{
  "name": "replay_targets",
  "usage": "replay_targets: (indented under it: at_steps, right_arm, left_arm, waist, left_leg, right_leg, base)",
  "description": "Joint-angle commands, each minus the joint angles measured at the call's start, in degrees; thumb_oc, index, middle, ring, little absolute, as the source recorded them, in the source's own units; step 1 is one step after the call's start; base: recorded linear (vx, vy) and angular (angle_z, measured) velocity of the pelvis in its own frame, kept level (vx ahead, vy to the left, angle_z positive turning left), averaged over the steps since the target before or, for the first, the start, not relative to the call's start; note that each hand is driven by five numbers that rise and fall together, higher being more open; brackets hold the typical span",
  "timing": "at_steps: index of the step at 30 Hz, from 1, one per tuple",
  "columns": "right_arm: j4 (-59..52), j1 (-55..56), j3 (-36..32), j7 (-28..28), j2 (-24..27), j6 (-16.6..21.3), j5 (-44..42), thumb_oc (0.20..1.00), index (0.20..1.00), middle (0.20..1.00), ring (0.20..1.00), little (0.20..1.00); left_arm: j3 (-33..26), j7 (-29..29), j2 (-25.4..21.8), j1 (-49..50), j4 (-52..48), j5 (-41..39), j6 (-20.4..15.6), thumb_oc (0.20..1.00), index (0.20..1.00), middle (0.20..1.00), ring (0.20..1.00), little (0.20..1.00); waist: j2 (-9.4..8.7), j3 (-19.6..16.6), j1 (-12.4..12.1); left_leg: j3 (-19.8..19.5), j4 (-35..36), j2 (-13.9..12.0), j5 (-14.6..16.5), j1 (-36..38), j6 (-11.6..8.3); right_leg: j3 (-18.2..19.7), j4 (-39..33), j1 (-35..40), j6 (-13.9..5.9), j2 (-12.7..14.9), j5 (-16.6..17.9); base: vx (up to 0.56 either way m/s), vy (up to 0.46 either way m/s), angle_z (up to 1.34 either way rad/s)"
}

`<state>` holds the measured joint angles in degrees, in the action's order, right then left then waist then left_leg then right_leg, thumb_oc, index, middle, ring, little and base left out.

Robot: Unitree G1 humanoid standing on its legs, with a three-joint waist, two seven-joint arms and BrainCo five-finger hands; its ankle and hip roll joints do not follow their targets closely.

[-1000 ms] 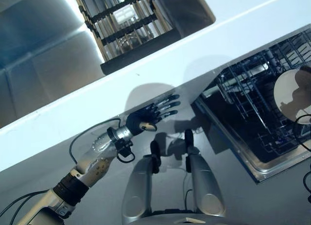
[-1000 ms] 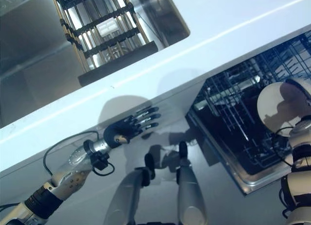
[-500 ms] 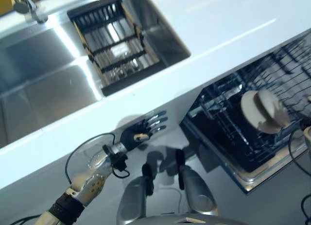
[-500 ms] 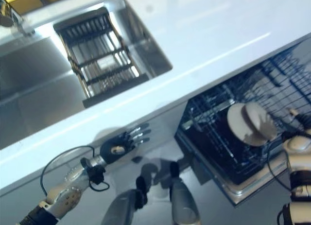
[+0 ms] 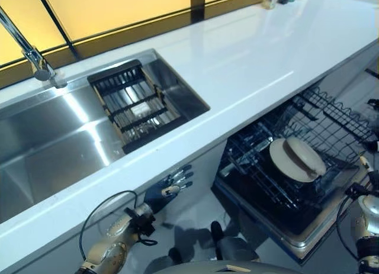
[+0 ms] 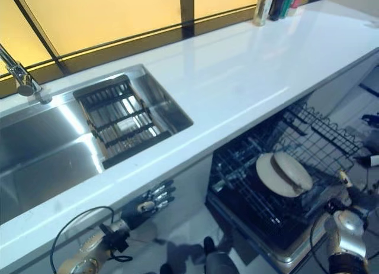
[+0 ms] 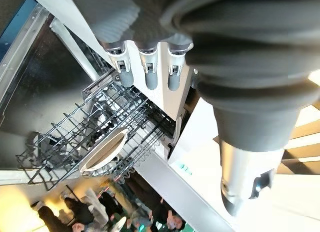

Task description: Pick up plates and place into dishwasher.

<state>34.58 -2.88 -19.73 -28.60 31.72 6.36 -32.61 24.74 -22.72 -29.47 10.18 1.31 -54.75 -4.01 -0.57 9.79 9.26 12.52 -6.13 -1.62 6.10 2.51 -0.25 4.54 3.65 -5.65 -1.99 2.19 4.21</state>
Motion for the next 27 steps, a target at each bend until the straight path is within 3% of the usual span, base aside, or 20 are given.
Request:
replay_targets:
  at_steps: [1, 7, 14, 20, 27]
  right_arm:
    - [2.5, -2.9, -0.6, -0.1, 4.1, 2.4, -3.4, 1.0, 1.0, 1.0, 1.0, 1.0]
    - [7.2, -3.4, -0.4, 2.1, 4.3, 3.8, -6.4, 1.0, 1.0, 1.0, 1.0, 1.0]
    - [17.0, -11.5, -0.9, 5.7, 8.8, 5.3, -20.4, 1.0, 1.0, 1.0, 1.0, 1.0]
    - [22.9, -19.7, -0.3, 11.8, 12.6, 6.6, -32.4, 1.0, 1.0, 1.0, 1.0, 1.0]
    - [29.3, -25.1, 1.5, 21.2, 15.8, 4.4, -41.9, 1.0, 1.0, 1.0, 1.0, 1.0]
  left_arm:
    - [-2.4, 0.4, 2.6, -6.1, -7.2, 0.5, -6.5, 1.0, 1.0, 1.0, 1.0, 1.0]
    - [-2.1, 1.9, 1.1, -6.8, -10.0, -0.5, -8.0, 1.0, 1.0, 1.0, 1.0, 1.0]
    - [1.0, 4.5, -0.3, -14.0, -13.8, -4.2, -10.9, 1.0, 1.0, 1.0, 1.0, 1.0]
    - [4.4, 6.3, -0.5, -17.9, -17.7, -5.6, -11.4, 1.0, 1.0, 1.0, 1.0, 1.0]
    - [7.0, 5.7, -1.4, -20.3, -19.8, -7.6, -12.4, 1.0, 1.0, 1.0, 1.0, 1.0]
  waist:
    - [0.93, -3.4, 1.0]
    - [2.4, -2.3, 1.2]
    - [6.64, 3.3, 1.8]
    - [9.91, 8.0, 2.0]
    - [11.65, 11.3, 2.1]
  left_leg:
    - [-3.3, -3.0, -4.4, -0.5, -2.4, 0.71]
    - [-2.9, -4.6, -4.4, -0.2, -3.3, 0.63]
    - [-3.8, -8.3, -3.1, 0.0, -8.9, 0.6]
    - [-4.4, -14.2, -2.1, 0.9, -15.4, 0.7]
    - [-5.2, -19.6, -1.5, 1.8, -22.2, 0.72]
  right_leg:
    - [-1.3, 4.6, 1.2, -0.74, 0.6, -3.6]
    - [-1.7, 5.9, -0.1, -1.02, 1.3, -3.6]
    - [-1.3, 8.7, -5.5, -1.09, 2.4, -4.1]
    - [-1.2, 12.9, -11.4, -0.11, 3.0, -4.7]
    - [-1.3, 16.9, -17.4, 0.95, 3.2, -5.3]
  base:
    - [0.0, 0.0, 0.0]
    - [-0.01, -0.011, 0.0]
    - [-0.16, 0.023, 0.0]
    - [-0.12, 0.015, 0.02]
    - [-0.07, -0.01, 0.0]
